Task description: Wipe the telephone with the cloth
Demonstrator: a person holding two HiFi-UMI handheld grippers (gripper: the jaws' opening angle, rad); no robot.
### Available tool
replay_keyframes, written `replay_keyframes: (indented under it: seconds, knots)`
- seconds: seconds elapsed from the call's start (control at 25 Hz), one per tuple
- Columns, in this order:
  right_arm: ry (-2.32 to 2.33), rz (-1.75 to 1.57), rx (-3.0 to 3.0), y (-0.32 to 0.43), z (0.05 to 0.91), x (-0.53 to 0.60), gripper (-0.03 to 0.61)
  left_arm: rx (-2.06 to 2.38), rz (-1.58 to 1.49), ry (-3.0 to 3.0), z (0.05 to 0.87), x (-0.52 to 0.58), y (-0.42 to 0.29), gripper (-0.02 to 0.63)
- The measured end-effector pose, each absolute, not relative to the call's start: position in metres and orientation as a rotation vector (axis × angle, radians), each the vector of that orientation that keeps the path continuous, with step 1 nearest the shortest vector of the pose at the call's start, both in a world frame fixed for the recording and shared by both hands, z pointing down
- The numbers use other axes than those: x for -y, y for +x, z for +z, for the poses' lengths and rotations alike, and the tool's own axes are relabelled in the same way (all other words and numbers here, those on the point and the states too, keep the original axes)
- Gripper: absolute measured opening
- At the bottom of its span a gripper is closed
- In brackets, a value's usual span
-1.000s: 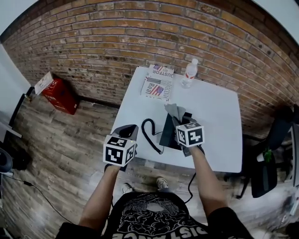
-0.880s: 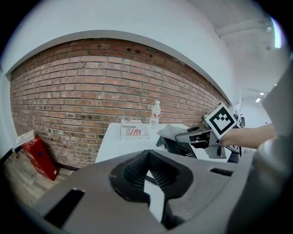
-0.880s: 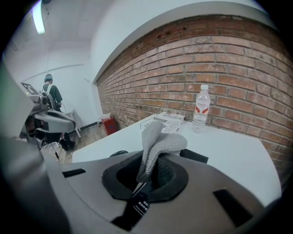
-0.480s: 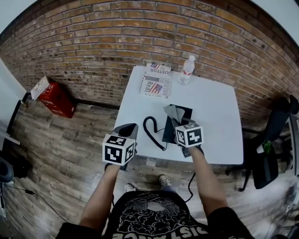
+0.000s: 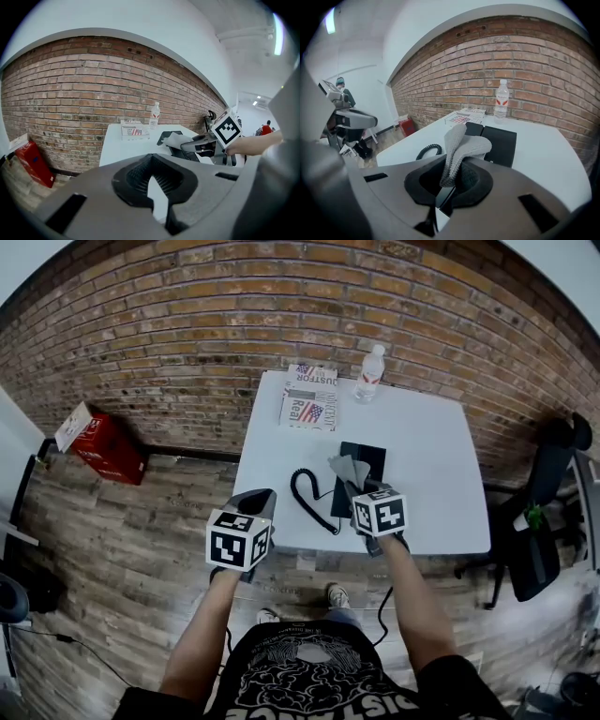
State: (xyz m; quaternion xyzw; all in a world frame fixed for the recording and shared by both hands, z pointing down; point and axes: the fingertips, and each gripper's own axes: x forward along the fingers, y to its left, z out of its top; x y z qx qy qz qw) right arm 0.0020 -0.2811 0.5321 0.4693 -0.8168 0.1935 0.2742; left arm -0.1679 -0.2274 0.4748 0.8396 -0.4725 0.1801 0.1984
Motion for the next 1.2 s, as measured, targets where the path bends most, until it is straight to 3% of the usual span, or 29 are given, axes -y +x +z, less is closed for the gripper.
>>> replay_keyframes:
  seconds: [1.2]
  knots:
    - [1.302,0.656,2.118,-0.008,0.578,0.203,0.011,1.229,0.556,2.379,0.494,0.201,-0.172,0.006]
